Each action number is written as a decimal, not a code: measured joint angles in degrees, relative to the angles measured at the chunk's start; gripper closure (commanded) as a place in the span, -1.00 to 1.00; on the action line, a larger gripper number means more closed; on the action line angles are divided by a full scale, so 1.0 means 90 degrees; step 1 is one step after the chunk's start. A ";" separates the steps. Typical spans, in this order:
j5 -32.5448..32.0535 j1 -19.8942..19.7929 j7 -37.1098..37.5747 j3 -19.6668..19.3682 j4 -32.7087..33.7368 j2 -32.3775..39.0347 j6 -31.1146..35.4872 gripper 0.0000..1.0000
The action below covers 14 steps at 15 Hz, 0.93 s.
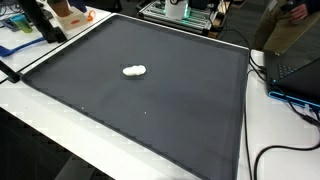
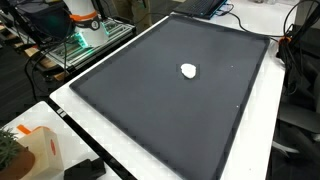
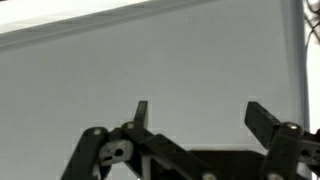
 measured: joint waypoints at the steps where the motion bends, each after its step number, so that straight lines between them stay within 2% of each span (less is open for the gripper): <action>1: -0.0256 -0.0083 -0.0035 0.0000 -0.0266 -0.0072 0.0360 -1.00; 4: -0.0839 -0.0284 -0.0040 -0.0004 -0.0948 -0.0245 0.1358 -1.00; 10: -0.0969 -0.0395 -0.0008 -0.0008 -0.0710 -0.0124 0.1491 -1.00; 14: -0.0879 -0.0238 0.0274 0.0052 -0.0695 0.0177 0.2763 -1.00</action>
